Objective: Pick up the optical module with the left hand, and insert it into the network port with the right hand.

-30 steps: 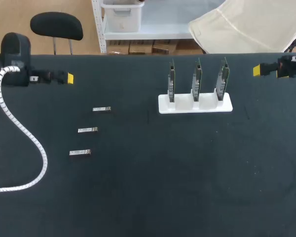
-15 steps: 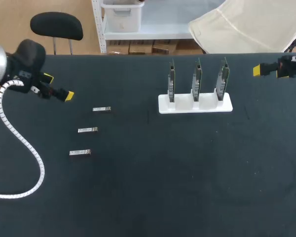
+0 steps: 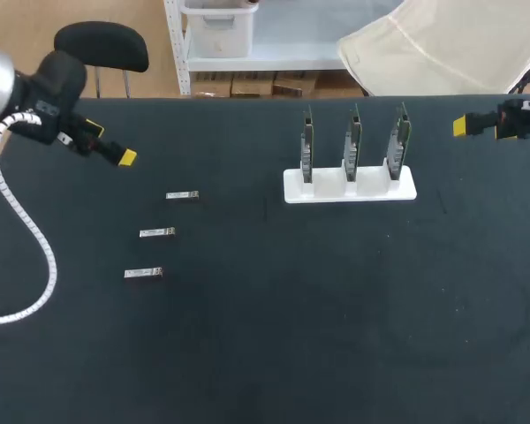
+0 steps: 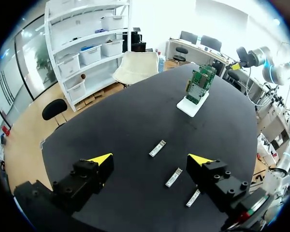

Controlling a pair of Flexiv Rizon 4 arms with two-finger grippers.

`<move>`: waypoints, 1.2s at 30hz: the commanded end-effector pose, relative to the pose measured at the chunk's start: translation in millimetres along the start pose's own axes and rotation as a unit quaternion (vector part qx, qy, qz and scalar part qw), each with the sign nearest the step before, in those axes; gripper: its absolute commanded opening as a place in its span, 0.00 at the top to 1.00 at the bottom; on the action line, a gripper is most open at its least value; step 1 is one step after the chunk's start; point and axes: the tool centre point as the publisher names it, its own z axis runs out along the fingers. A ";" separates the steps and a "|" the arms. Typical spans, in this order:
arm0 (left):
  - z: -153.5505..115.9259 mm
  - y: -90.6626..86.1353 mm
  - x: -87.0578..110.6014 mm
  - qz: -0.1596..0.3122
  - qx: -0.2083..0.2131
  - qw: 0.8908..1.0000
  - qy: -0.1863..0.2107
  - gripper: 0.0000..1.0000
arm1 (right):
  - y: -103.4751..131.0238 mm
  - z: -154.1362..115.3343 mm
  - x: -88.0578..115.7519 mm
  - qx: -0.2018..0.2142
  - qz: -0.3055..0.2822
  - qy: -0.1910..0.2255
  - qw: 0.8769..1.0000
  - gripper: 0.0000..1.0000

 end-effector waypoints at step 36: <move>82.2 -5.5 -8.9 0.321 0.104 0.927 0.166 0.00 | 1.2 -0.3 0.4 0.003 0.000 0.000 1.000 0.00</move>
